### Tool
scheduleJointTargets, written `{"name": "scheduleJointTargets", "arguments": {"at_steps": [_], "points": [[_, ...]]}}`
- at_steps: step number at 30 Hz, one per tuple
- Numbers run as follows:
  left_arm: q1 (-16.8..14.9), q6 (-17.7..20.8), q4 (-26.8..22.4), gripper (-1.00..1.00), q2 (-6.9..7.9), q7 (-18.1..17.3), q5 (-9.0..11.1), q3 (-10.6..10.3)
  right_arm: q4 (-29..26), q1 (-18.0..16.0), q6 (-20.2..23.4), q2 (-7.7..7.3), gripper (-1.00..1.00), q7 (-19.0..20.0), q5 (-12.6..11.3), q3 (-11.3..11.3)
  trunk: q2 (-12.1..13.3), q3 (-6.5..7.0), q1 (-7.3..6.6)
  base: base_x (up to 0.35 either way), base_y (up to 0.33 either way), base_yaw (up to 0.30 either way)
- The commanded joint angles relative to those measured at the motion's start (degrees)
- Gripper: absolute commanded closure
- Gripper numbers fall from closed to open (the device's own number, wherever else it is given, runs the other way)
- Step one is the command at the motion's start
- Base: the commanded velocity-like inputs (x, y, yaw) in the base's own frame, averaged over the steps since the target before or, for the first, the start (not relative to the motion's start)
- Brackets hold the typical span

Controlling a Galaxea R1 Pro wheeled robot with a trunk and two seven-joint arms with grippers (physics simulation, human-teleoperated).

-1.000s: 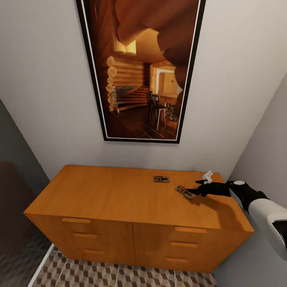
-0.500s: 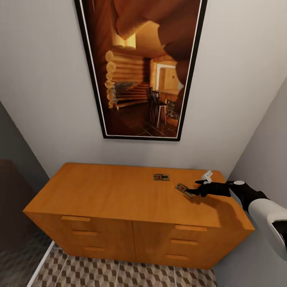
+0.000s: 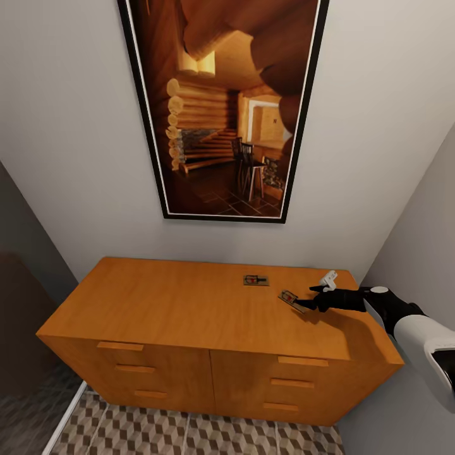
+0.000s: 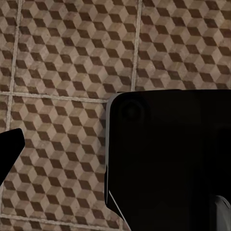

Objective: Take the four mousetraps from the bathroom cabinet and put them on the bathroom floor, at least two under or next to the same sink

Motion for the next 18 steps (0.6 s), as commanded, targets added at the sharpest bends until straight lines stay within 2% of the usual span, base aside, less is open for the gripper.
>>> {"name": "scheduleJointTargets", "arguments": {"at_steps": [1, 18], "points": [[-0.05, -0.26, 0.13, -1.0, 0.03, 0.53, -0.61, 0.13, -0.04, -0.04, -0.24, -0.02, -1.0, 0.09, 0.35, 0.05, -0.1, -0.11, 0.03, 0.0, 0.0, 0.0], [-0.05, -0.3, 0.13, -1.0, 0.01, 0.53, -0.61, 0.13, -0.11, -0.04, -0.24, -0.01, -1.0, 0.09, 0.35, 0.05, -0.1, -1.0, 0.03, 0.0, 0.0, 0.0]]}}
